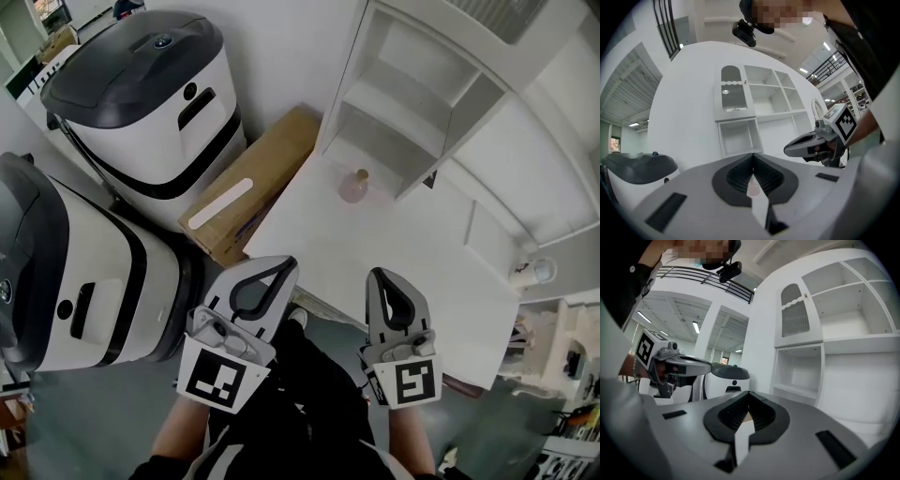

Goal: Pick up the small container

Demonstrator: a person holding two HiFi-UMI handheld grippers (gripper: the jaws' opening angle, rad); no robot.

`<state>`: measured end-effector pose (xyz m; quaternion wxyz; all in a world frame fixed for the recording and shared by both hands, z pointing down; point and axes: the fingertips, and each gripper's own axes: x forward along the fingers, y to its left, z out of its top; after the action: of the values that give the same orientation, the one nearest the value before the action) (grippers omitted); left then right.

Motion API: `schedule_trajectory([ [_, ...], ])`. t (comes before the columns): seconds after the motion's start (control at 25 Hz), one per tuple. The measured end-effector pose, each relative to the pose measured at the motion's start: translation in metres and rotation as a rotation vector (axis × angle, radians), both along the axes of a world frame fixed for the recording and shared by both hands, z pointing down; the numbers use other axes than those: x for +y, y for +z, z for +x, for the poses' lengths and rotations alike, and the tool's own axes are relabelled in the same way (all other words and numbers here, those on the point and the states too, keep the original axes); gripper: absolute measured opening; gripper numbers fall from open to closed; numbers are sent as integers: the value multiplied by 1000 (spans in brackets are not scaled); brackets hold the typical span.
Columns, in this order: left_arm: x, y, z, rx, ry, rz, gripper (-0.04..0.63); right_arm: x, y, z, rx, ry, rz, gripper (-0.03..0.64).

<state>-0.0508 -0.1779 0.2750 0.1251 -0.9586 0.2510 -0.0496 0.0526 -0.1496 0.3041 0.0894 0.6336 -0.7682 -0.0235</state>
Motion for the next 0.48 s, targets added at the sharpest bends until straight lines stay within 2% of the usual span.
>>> schedule_trajectory([
  [0.48,-60,8,40,-18,-57,-18,2,-79,45,51,-14,-46,-96,3],
])
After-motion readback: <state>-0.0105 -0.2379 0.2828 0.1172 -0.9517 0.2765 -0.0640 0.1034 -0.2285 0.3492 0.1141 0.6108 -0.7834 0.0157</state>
